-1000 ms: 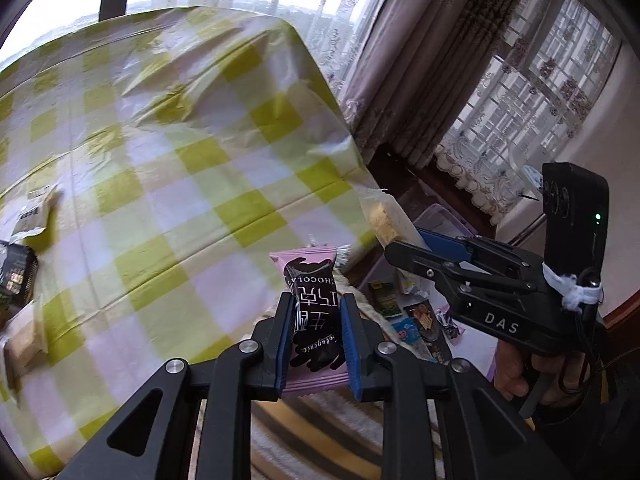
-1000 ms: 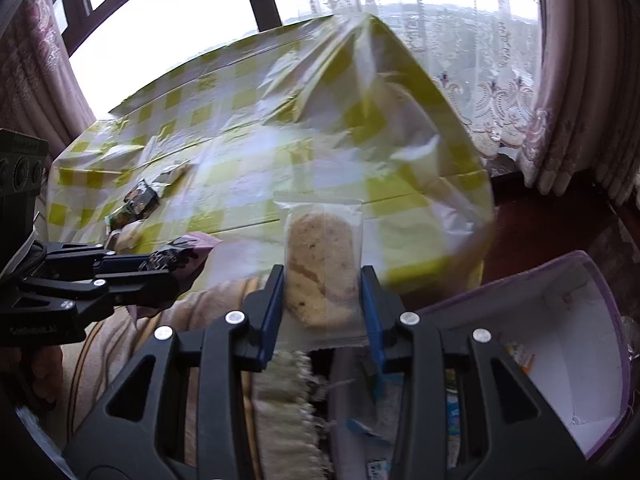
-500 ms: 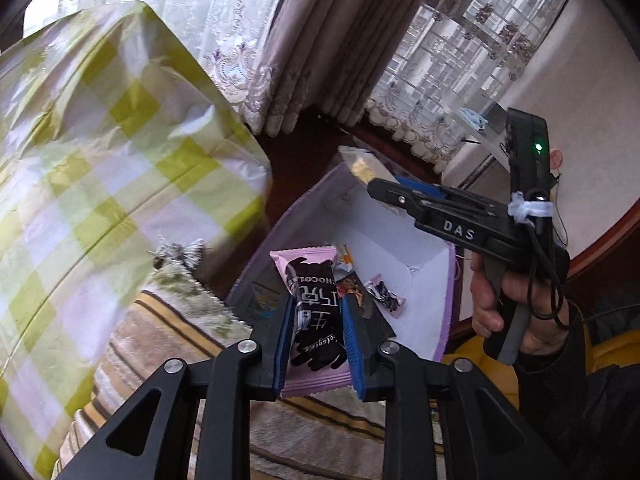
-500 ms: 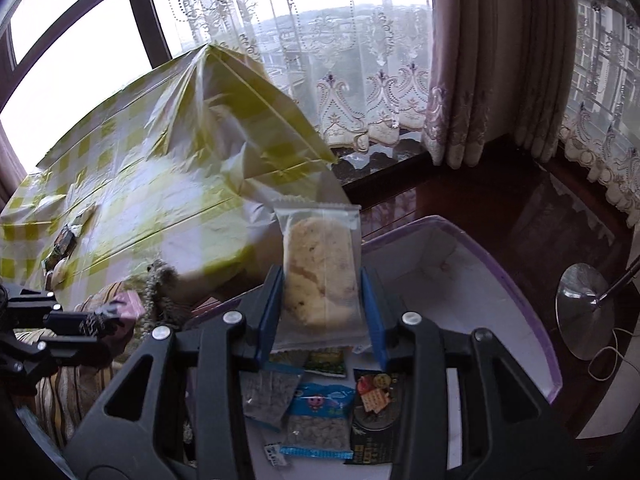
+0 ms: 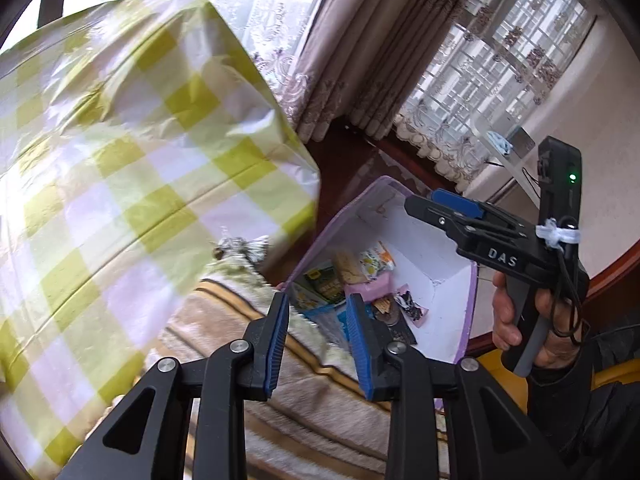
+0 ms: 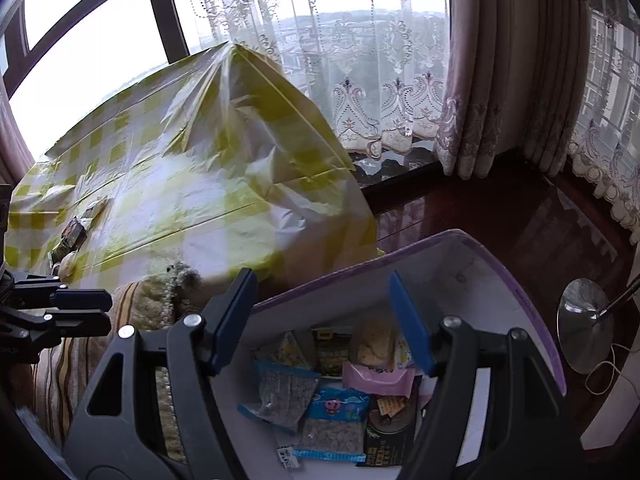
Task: Organize snacks
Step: 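Carry the chocolate bar and cake to the purple-rimmed box and release both, then grasp the thin striped stick pack with the left gripper while the right grasps the clear-wrapped cake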
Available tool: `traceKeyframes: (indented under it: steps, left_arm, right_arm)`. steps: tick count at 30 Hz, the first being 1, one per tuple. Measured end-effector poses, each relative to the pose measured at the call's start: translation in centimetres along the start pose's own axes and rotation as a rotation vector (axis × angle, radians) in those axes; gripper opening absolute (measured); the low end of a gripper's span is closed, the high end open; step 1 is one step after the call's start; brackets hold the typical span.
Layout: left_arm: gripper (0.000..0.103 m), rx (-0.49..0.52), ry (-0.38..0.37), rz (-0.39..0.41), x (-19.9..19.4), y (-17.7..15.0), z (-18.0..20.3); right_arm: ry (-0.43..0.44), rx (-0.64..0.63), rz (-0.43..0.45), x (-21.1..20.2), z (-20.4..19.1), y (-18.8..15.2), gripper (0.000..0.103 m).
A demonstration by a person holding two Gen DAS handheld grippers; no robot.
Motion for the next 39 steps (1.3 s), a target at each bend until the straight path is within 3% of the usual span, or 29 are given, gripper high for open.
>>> traceKeyframes:
  steps: [9, 21, 32, 39]
  left_arm:
    - [0.031, -0.088, 0.104, 0.047, -2.6, -1.5, -6.7]
    - [0.031, -0.364, 0.264, 0.153, -8.7, -6.1, -19.9]
    - [0.031, -0.497, 0.408, 0.082, -10.8, -11.7, -28.4]
    - [0.031, -0.494, 0.424, 0.016, -9.4, -12.4, -30.8]
  right_arm:
    - [0.146, -0.091, -0.03, 2.9, -9.1, 1.4, 0.071]
    - [0.298, -0.27, -0.144, 8.4, -22.7, 0.0, 0.071]
    - [0.359, -0.438, -0.253, 13.0, -31.3, -1.9, 0.072]
    - [0.355, -0.53, -0.306, 15.4, -35.0, -3.3, 0.077]
Point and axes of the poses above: each gripper's, at about its wrist camera, not at the fingertips, and x roughly the way its jaws point, z to its right, y to its top, the point moved 5 cm from there along x, roughly the way its jaws point, and after that the axes turned 10 degrees about y, right-handed, at the moved point
